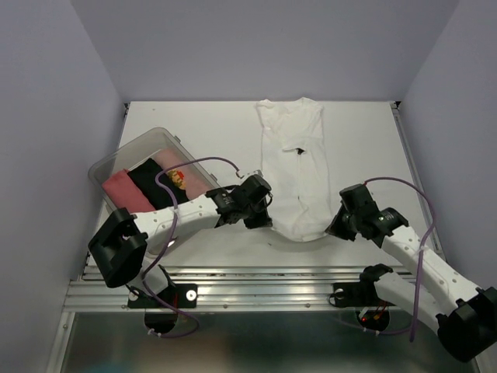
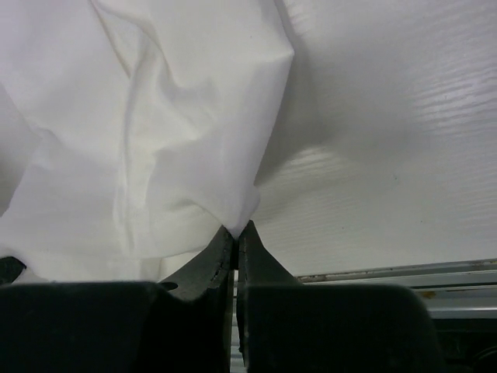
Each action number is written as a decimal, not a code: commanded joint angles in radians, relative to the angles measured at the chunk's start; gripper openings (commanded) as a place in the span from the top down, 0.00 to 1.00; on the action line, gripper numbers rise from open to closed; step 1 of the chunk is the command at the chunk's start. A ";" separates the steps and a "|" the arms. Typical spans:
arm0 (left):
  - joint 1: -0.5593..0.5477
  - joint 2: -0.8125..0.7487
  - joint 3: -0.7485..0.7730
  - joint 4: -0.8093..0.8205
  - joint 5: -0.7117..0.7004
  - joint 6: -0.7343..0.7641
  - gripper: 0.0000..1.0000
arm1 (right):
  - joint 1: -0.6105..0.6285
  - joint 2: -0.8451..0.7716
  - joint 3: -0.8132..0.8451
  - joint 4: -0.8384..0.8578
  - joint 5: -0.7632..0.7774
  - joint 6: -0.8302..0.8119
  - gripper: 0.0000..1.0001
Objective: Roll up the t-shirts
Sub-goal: Roll the T-shirt to the center of the board.
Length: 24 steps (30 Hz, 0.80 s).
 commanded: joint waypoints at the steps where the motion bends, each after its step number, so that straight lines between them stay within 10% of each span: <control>1: 0.025 0.015 0.051 -0.031 -0.055 0.001 1.00 | 0.001 0.036 0.095 0.031 0.096 -0.030 0.99; 24: 0.088 0.126 0.115 -0.021 -0.078 0.044 1.00 | 0.001 0.199 0.110 0.144 0.116 -0.076 0.99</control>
